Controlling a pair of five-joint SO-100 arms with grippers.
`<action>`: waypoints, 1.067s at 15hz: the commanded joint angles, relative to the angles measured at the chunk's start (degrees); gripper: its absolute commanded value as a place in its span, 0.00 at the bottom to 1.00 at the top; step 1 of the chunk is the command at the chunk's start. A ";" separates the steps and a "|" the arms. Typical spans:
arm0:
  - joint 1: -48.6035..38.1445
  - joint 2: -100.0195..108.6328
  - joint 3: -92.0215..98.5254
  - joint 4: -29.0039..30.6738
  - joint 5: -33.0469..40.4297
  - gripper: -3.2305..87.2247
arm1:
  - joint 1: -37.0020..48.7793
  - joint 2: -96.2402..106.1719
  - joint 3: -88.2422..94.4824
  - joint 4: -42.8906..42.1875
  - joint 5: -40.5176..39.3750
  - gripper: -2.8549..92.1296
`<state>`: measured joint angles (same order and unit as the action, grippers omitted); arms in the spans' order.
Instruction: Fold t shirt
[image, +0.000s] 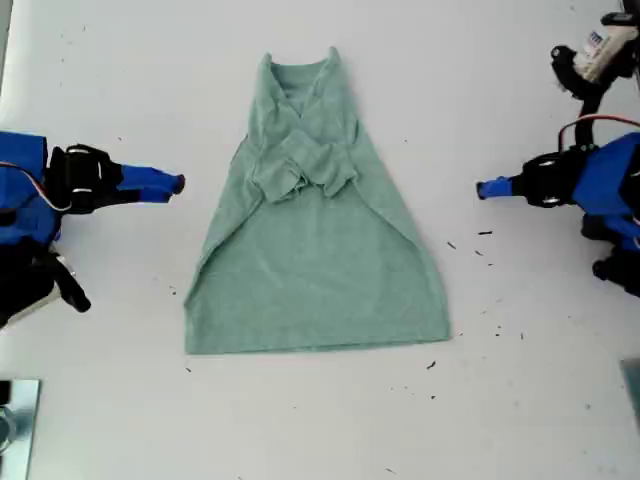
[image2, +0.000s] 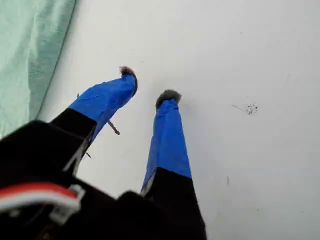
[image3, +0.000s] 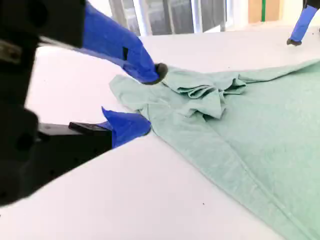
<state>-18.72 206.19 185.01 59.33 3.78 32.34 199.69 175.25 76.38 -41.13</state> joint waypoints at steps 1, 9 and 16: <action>2.02 0.35 0.35 -0.09 2.11 0.04 | -3.78 0.97 1.14 3.25 22.06 0.10; 0.62 0.35 0.53 0.09 2.81 0.03 | -7.12 0.97 -5.01 5.19 20.57 0.05; 0.35 0.35 0.79 -0.26 5.80 0.03 | -24.70 -56.87 -66.71 16.44 19.16 0.05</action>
<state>-17.31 206.19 185.01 59.33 8.96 10.99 155.92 126.74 86.22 -19.60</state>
